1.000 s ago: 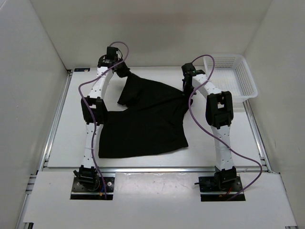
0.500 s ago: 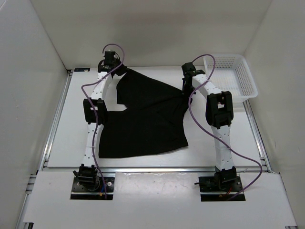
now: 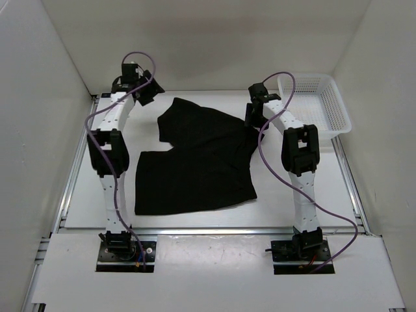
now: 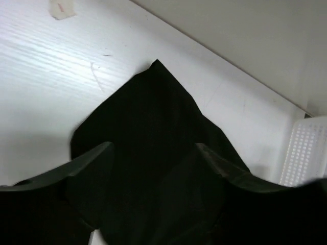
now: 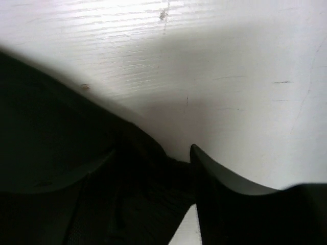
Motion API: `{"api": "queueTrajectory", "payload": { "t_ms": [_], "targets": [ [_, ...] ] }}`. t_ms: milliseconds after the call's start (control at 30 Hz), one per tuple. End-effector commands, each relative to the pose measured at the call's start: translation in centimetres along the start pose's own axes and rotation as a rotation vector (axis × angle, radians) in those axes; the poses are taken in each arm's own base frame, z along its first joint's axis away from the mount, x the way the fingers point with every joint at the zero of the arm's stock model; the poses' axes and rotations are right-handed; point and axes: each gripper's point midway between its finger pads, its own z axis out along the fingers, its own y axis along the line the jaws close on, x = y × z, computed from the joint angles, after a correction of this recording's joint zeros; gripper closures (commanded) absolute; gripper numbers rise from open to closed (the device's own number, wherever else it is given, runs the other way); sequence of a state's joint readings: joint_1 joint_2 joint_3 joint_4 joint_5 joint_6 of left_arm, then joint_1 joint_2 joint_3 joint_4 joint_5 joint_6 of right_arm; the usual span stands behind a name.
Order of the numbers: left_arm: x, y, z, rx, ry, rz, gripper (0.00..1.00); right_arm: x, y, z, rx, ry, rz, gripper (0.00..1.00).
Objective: Fold and stack the shorts
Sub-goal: Flatten the shorts out, then fold the shorts
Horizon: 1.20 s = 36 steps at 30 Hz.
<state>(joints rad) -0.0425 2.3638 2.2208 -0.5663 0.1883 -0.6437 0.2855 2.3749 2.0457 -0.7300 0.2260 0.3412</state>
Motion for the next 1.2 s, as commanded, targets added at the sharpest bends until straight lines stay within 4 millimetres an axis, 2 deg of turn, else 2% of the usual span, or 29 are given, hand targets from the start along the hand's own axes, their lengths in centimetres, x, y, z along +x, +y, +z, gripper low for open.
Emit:
{"api": "queueTrajectory", "payload": {
  "t_ms": [0, 33, 67, 100, 133, 200, 233, 267, 300, 333, 367, 400, 433, 467, 500, 533, 567, 600, 633, 667, 700, 733, 800, 833, 933, 967, 1000, 1133, 1167],
  "targets": [
    [-1.2, 0.5, -6.6, -0.016, -0.028, 0.020, 0.29, -4.5, 0.8, -6.5, -0.080, -0.144, 0.031, 0.38],
    [-1.0, 0.8, -8.1, -0.028, -0.024, 0.000, 0.44, -4.6, 1.0, -7.4, -0.098, -0.150, 0.031, 0.27],
    [0.2, 1.6, -8.3, -0.045, 0.000, -0.007, 0.50, -4.3, 0.8, -7.5, -0.097, -0.145, 0.030, 0.25],
    [3.4, 3.9, -8.0, -0.099, 0.075, -0.035, 0.55, -4.1, 0.9, -7.9, -0.107, -0.143, 0.029, 0.25],
    [4.7, 4.6, -8.4, -0.112, 0.110, -0.044, 0.60, -4.4, 0.8, -9.2, -0.114, -0.161, 0.032, 0.25],
    [6.6, 5.2, -9.6, -0.122, 0.146, -0.062, 0.60, -3.2, 0.8, -9.6, -0.133, -0.140, 0.037, 0.25],
    [9.1, 6.9, -10.1, -0.161, 0.200, -0.076, 0.60, -3.2, 0.9, -11.6, -0.147, -0.165, 0.033, 0.25],
    [9.2, 6.8, -11.8, -0.170, 0.184, -0.073, 0.57, -2.7, 1.1, -12.4, -0.156, -0.174, 0.026, 0.25],
    [9.9, 7.0, -12.7, -0.174, 0.188, -0.084, 0.49, -0.2, 0.3, -11.9, -0.137, -0.120, 0.031, 0.25],
    [10.4, 7.4, -13.6, -0.192, 0.181, -0.083, 0.43, -0.5, 0.5, -14.4, -0.165, -0.182, 0.032, 0.25],
    [12.0, 9.4, -14.4, -0.259, 0.194, -0.085, 0.37, 0.6, 0.5, -15.1, -0.193, -0.175, 0.051, 0.25],
    [12.0, 8.9, -16.1, -0.247, 0.177, -0.082, 0.36, 4.1, -0.2, -14.1, -0.184, -0.103, 0.077, 0.26],
    [12.1, 9.7, -16.8, -0.258, 0.168, -0.106, 0.36, 4.5, -0.3, -16.1, -0.219, -0.137, 0.100, 0.26],
    [13.7, 11.0, -17.5, -0.293, 0.201, -0.137, 0.36, 5.9, -0.5, -16.4, -0.234, -0.121, 0.115, 0.28],
    [14.5, 11.0, -19.1, -0.303, 0.210, -0.151, 0.36, 8.8, -0.7, -16.9, -0.267, -0.080, 0.131, 0.28],
    [14.9, 11.5, -20.0, -0.315, 0.212, -0.170, 0.37, 10.4, -0.5, -17.3, -0.286, -0.058, 0.126, 0.28],
    [16.6, 12.3, -20.8, -0.340, 0.243, -0.189, 0.37, 11.7, -0.8, -17.6, -0.294, -0.046, 0.124, 0.28],
    [16.5, 12.6, -22.3, -0.366, 0.212, -0.179, 0.37, 14.3, -1.2, -18.2, -0.301, -0.018, 0.127, 0.28],
    [17.3, 13.1, -23.1, -0.386, 0.221, -0.180, 0.37, 15.8, -1.3, -18.6, -0.307, 0.005, 0.143, 0.28],
    [19.4, 14.4, -24.2, -0.449, 0.275, -0.212, 0.37, 17.4, -1.3, -19.1, -0.333, 0.034, 0.157, 0.28],
    [20.2, 14.9, -25.1, -0.477, 0.292, -0.213, 0.37, 18.1, -1.4, -20.4, -0.372, 0.014, 0.172, 0.28],
    [21.1, 15.7, -25.7, -0.518, 0.320, -0.215, 0.37, 21.0, -1.7, -19.8, -0.370, 0.073, 0.200, 0.28],
    [23.6, 17.3, -27.2, -0.604, 0.384, -0.244, 0.37, 23.2, -1.9, -20.6, -0.403, 0.093, 0.244, 0.25],
    [24.0, 17.2, -27.6, -0.592, 0.386, -0.247, 0.39, 25.7, -2.1, -20.0, -0.411, 0.158, 0.268, 0.19],
    [24.8, 17.5, -27.6, -0.565, 0.372, -0.235, 0.39, 27.1, -0.7, -19.6, -0.497, 0.202, 0.351, 0.17],
    [24.7, 17.2, -27.7, -0.548, 0.371, -0.238, 0.39, 28.3, -0.4, -19.1, -0.511, 0.245, 0.400, 0.17],
    [24.8, 16.9, -27.7, -0.541, 0.365, -0.240, 0.39, 28.0, 0.4, -19.0, -0.557, 0.243, 0.417, 0.17],
    [24.4, 16.2, -28.0, -0.515, 0.345, -0.250, 0.39, 28.0, 0.9, -17.7, -0.540, 0.278, 0.494, 0.18],
    [24.3, 16.1, -28.2, -0.507, 0.336, -0.248, 0.39, 27.8, 1.1, -17.5, -0.544, 0.274, 0.504, 0.21]
  ]
}}
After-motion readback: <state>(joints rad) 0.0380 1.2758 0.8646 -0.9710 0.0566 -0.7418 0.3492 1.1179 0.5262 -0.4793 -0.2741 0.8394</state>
